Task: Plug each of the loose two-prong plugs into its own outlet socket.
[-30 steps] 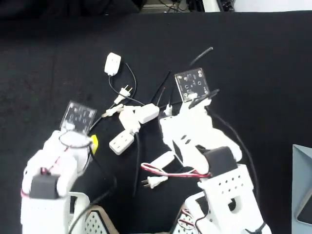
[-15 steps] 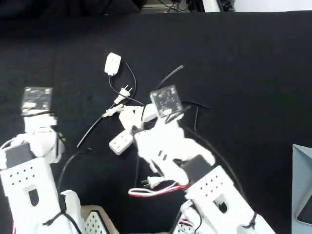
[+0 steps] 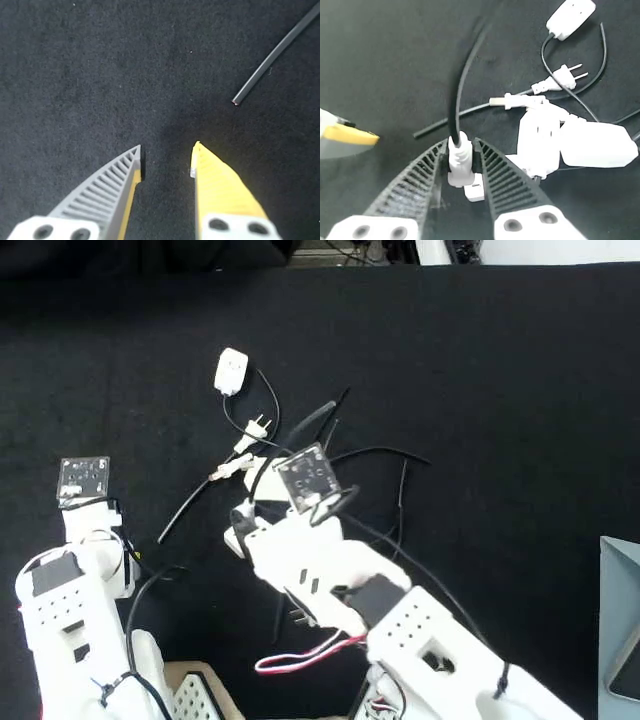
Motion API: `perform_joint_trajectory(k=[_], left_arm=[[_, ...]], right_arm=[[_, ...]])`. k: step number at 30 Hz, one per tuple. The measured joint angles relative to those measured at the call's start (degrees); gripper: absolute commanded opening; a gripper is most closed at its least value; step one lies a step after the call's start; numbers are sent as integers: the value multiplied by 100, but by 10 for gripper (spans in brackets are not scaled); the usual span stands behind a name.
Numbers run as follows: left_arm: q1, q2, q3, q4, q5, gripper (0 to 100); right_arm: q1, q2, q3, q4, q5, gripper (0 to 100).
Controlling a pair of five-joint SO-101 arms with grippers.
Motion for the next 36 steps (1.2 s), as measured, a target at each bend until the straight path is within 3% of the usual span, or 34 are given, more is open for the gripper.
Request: perform_joint_trajectory(k=[8,24,36], left_arm=[[0,35,79,-35,0,174],[0,35,141,-35,0,174],[44,35,220,-35,0,174]], right_arm=[[-9,862,0,-738,624,11],[-229,2189,-141,-1266,738,11],[-229,2303,-88,-1758,958,11]])
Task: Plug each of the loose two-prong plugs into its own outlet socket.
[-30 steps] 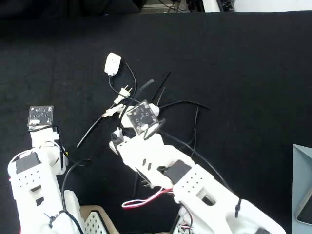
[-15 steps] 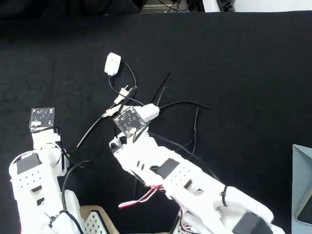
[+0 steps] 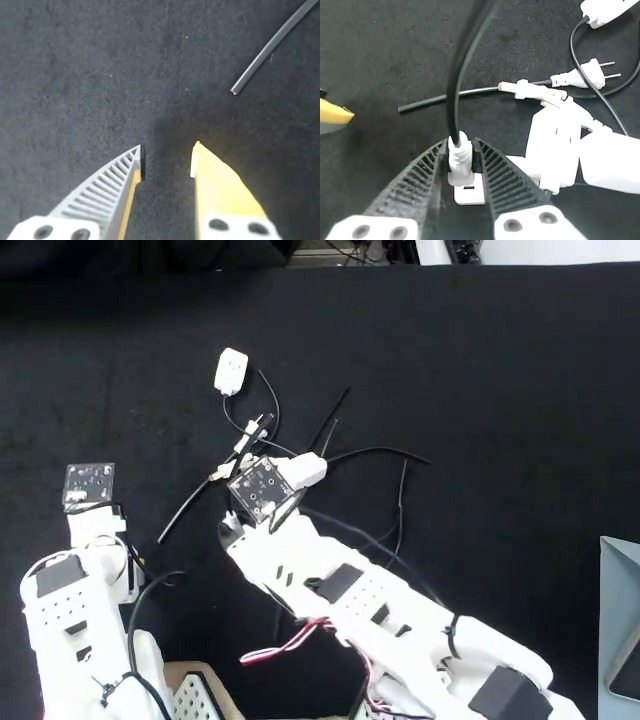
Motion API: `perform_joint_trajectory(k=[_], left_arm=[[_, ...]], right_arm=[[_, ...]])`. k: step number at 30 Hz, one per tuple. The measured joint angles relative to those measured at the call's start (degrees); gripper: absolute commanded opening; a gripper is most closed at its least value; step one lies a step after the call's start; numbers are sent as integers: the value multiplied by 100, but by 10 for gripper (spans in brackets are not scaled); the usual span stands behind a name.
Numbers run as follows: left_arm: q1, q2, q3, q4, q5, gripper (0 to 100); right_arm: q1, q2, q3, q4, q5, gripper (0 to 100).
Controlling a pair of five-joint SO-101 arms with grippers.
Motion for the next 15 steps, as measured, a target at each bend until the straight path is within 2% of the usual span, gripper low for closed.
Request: perform_joint_trajectory(k=[15], left_arm=[[0,0,0,0,0,174]], right_arm=[[70,0,176,-18,35,11]])
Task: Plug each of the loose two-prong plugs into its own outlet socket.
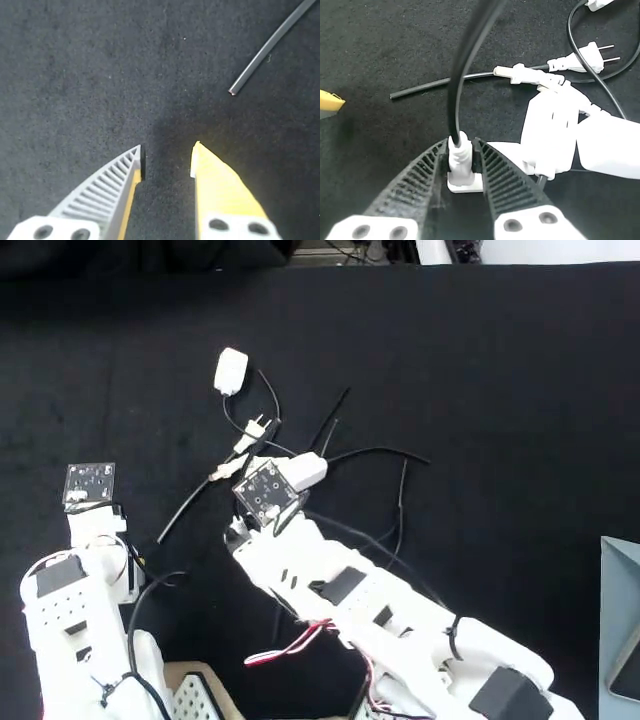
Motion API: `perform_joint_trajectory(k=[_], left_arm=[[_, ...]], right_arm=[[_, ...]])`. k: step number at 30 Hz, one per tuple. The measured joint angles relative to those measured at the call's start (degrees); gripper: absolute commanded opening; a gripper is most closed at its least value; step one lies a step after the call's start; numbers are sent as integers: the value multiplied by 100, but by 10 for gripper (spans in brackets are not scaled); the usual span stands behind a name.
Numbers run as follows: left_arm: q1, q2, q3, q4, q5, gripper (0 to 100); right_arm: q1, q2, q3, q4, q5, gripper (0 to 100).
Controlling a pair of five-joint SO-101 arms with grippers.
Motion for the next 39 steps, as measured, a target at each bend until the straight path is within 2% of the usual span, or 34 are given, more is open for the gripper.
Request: perform_joint_trajectory(k=[14,22,29,35,39], left_arm=[[0,0,0,0,0,174],[0,0,0,0,0,174],[0,0,0,0,0,174],[0,0,0,0,0,174],[0,0,0,0,0,174]], right_arm=[[0,18,0,-18,0,11],[-9,791,-334,-97,0,11],[-9,774,-369,-70,0,11],[-18,651,-255,-53,501,11],[-44,607,-475,536,747,11]])
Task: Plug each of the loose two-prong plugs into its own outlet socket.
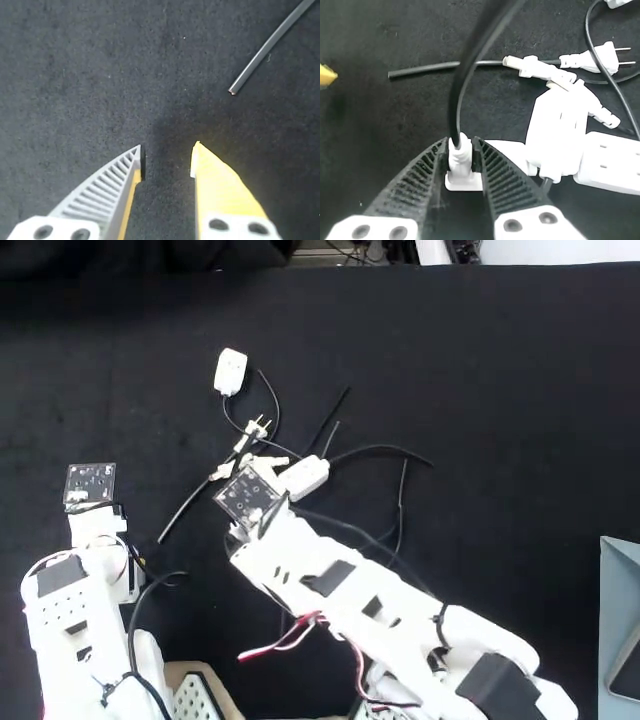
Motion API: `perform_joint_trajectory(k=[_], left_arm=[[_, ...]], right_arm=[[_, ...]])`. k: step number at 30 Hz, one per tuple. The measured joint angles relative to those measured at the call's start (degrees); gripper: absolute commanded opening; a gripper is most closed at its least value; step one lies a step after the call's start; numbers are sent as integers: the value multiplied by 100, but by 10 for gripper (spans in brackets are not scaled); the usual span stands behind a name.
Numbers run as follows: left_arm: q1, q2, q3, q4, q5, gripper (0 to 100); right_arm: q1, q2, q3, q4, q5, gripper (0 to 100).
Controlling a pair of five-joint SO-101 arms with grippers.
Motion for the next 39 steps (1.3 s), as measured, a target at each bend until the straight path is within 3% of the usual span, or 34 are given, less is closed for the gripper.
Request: perform_joint_trajectory(k=[24,31,37,39], left_arm=[[0,0,0,0,0,174],[0,0,0,0,0,174],[0,0,0,0,0,174],[0,0,0,0,0,174]], right_arm=[[0,448,-1134,2321,615,11],[0,1486,-2295,3226,615,11],[0,1512,-2409,3262,624,25],[-9,1284,-2338,3244,624,83]])
